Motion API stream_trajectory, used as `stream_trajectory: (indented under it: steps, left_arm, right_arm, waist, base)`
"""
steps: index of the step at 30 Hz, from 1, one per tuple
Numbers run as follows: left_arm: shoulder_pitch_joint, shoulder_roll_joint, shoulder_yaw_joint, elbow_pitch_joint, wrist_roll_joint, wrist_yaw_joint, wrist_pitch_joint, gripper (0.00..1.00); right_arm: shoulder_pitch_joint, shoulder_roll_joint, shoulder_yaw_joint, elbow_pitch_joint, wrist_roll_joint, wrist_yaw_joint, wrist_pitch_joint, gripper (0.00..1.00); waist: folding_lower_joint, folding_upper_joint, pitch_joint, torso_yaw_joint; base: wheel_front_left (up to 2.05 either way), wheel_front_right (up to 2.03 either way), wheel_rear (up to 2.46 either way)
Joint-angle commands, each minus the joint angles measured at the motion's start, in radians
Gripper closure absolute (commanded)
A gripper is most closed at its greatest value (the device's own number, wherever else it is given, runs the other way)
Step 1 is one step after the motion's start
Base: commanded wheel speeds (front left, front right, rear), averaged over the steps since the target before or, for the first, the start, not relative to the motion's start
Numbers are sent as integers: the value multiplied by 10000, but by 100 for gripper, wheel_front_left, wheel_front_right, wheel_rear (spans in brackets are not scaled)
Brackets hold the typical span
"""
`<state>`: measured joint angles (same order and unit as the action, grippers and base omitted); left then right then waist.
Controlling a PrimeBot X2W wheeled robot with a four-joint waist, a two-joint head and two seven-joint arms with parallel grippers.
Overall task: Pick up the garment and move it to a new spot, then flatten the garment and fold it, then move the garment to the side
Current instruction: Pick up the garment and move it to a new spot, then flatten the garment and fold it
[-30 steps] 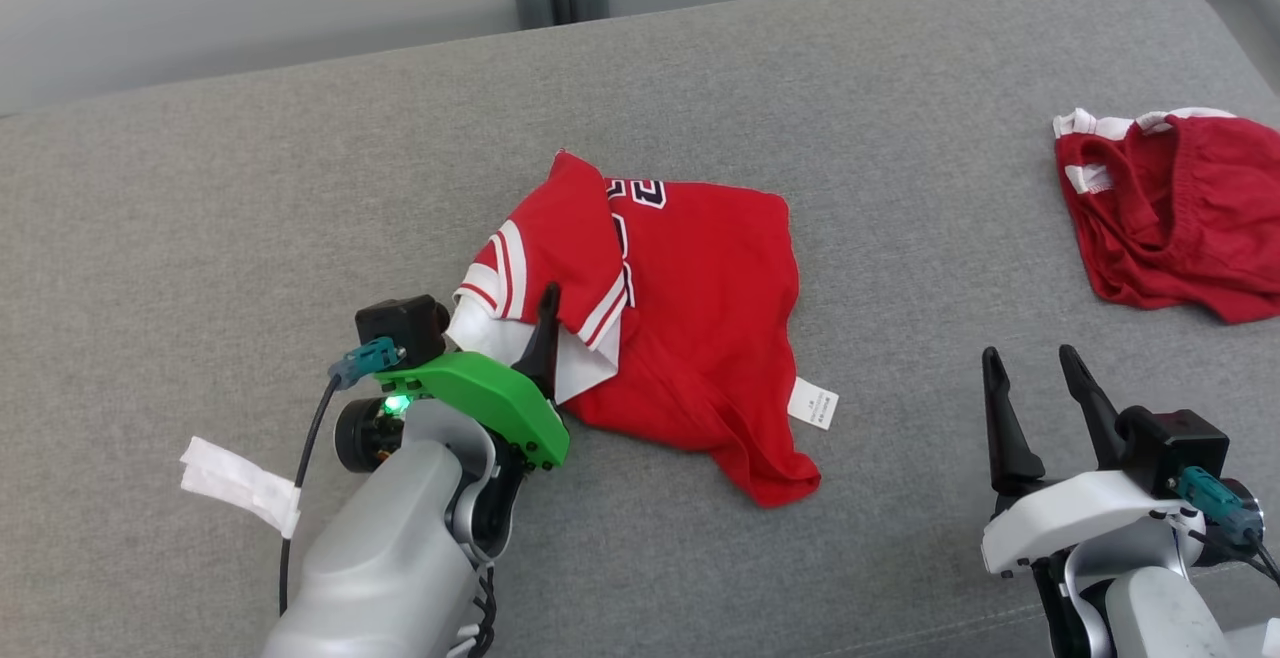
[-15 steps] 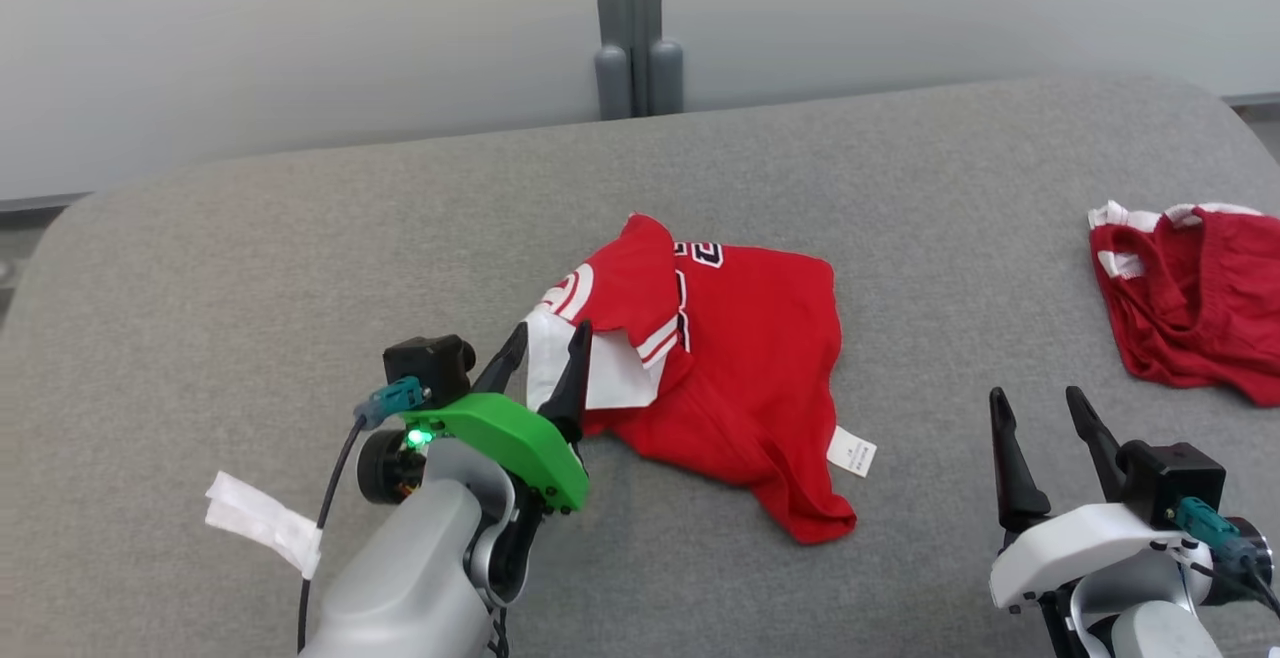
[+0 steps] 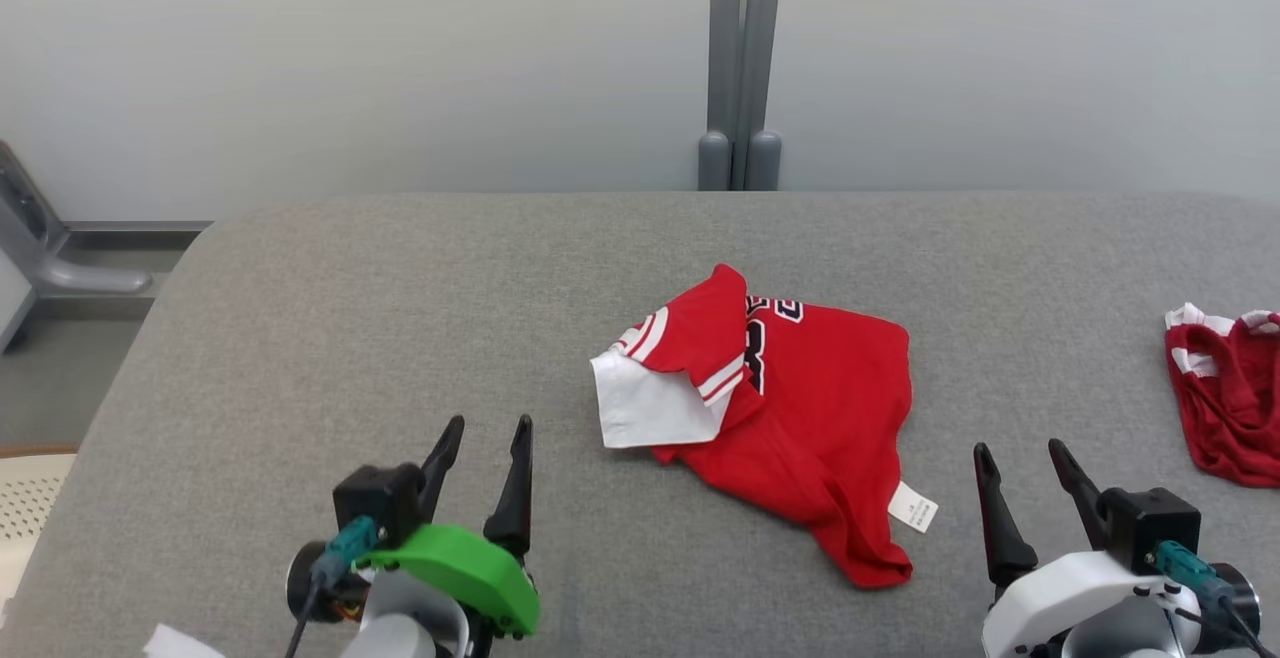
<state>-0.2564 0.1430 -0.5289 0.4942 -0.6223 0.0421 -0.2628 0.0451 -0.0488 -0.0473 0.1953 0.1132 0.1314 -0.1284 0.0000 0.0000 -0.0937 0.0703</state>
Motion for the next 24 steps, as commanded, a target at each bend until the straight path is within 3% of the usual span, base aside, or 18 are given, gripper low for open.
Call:
stream_trajectory:
  steps: [1, 10, 24]
  left_arm:
    - [522, 49, 139, -329, 250, 128, -17, 0]
    - [2592, 22, 1135, -2010, 1372, 731, -16, 0]
    - [2744, 18, 1351, -2169, 1492, 581, -16, 0]
  right_arm:
    - [211, -32, 44, 43, -42, -15, -4, 0]
    - [623, -32, 83, 98, 316, -15, -259, 0]
    - [592, -31, 212, 336, 496, -15, -450, 0]
  waist:
    - [0, 0, -183, 191]
    - [0, 0, -217, 199]
    - [0, 0, -164, 117]
  base:
    - [0, 0, 0]
    - [0, 0, 0]
    - [0, 0, 0]
